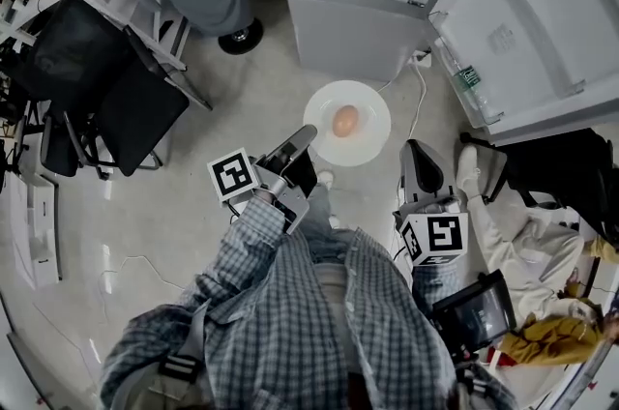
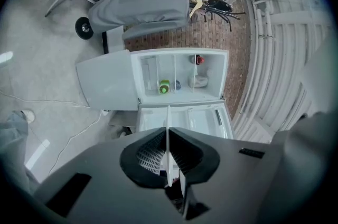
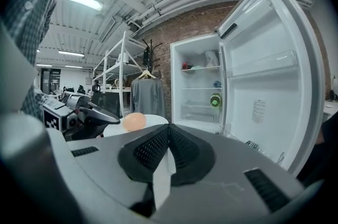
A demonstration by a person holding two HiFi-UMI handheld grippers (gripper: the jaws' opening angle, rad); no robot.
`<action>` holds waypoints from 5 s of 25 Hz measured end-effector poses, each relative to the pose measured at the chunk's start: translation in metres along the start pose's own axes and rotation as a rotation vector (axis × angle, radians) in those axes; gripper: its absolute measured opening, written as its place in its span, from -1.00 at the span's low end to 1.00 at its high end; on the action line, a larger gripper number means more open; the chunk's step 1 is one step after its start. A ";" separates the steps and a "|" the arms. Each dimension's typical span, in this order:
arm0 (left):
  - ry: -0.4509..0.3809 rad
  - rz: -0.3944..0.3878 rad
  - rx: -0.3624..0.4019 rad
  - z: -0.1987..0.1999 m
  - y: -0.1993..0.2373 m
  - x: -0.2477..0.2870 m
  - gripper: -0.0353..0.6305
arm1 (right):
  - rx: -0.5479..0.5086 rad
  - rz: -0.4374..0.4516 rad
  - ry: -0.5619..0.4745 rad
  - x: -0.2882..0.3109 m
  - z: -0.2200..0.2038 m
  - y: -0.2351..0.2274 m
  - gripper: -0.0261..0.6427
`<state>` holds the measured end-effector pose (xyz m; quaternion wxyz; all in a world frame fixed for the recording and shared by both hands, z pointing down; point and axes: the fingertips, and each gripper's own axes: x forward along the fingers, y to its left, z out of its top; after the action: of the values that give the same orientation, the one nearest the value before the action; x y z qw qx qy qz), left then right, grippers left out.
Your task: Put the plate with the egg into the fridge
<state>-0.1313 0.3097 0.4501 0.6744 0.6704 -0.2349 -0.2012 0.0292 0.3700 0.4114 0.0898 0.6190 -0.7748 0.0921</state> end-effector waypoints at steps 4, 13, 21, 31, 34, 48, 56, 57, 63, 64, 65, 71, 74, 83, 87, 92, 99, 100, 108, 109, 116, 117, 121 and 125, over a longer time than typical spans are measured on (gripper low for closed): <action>0.015 -0.003 -0.005 0.024 -0.002 0.023 -0.83 | 0.005 -0.013 0.004 0.032 0.009 -0.011 -0.90; 0.046 -0.015 -0.001 0.080 -0.007 0.067 -0.83 | -0.009 -0.040 0.003 0.096 0.031 -0.028 -0.90; 0.052 -0.025 0.000 0.109 -0.004 0.101 -0.83 | -0.023 -0.042 -0.002 0.132 0.041 -0.040 -0.90; 0.038 -0.013 -0.008 0.126 0.001 0.133 -0.83 | -0.038 -0.018 0.010 0.167 0.042 -0.061 -0.90; 0.023 -0.011 -0.004 0.134 0.002 0.150 -0.83 | -0.032 -0.006 0.004 0.182 0.046 -0.076 -0.90; -0.066 -0.002 0.003 0.175 -0.012 0.230 -0.83 | -0.146 0.116 -0.048 0.262 0.094 -0.131 -0.90; -0.113 -0.006 0.014 0.185 -0.016 0.269 -0.83 | -0.211 0.168 -0.088 0.289 0.113 -0.148 -0.90; -0.119 -0.007 0.015 0.186 -0.017 0.272 -0.83 | -0.216 0.174 -0.102 0.291 0.115 -0.148 -0.90; -0.131 -0.015 0.006 0.191 -0.019 0.288 -0.83 | -0.226 0.186 -0.127 0.300 0.121 -0.156 -0.90; -0.130 -0.012 0.005 0.194 -0.018 0.290 -0.83 | -0.227 0.185 -0.125 0.302 0.122 -0.157 -0.90; -0.129 -0.010 0.005 0.197 -0.018 0.293 -0.83 | -0.227 0.183 -0.122 0.304 0.123 -0.158 -0.90; -0.098 -0.011 0.010 0.217 -0.012 0.325 -0.83 | -0.244 0.135 -0.105 0.326 0.122 -0.175 -0.90; -0.078 -0.016 0.003 0.230 -0.011 0.340 -0.83 | -0.247 0.117 -0.103 0.339 0.126 -0.177 -0.90; -0.024 -0.028 0.012 0.283 -0.013 0.379 -0.83 | -0.243 0.055 -0.107 0.400 0.147 -0.186 -0.90; -0.008 -0.040 0.029 0.308 -0.017 0.392 -0.83 | -0.221 0.029 -0.123 0.425 0.159 -0.190 -0.90; 0.042 -0.008 0.045 0.328 -0.011 0.399 -0.83 | -0.209 -0.019 -0.113 0.452 0.167 -0.190 -0.90; 0.080 0.030 0.093 0.349 -0.002 0.411 -0.83 | -0.212 -0.049 -0.106 0.476 0.176 -0.189 -0.90; 0.083 0.036 0.100 0.350 -0.002 0.414 -0.83 | -0.215 -0.048 -0.105 0.479 0.177 -0.190 -0.90; 0.071 0.004 0.100 0.352 -0.008 0.445 -0.83 | -0.260 -0.012 -0.117 0.498 0.191 -0.200 -0.90; 0.066 0.013 0.108 0.352 -0.007 0.448 -0.83 | -0.271 -0.010 -0.122 0.501 0.193 -0.202 -0.90; 0.033 0.049 0.113 0.355 0.001 0.470 -0.83 | -0.273 -0.012 -0.138 0.509 0.200 -0.219 -0.90; 0.023 0.047 0.108 0.356 0.001 0.473 -0.83 | -0.281 -0.009 -0.139 0.510 0.201 -0.221 -0.90; -0.006 0.058 0.113 0.361 0.006 0.483 -0.83 | -0.303 0.005 -0.140 0.516 0.203 -0.225 -0.90; -0.033 0.072 0.113 0.368 0.009 0.493 -0.83 | -0.301 0.007 -0.145 0.520 0.206 -0.230 -0.90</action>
<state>0.0512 -0.2771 0.4789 0.6384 0.6951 -0.2808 -0.1743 0.1356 -0.2220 0.3515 0.1252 0.6010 -0.7863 -0.0695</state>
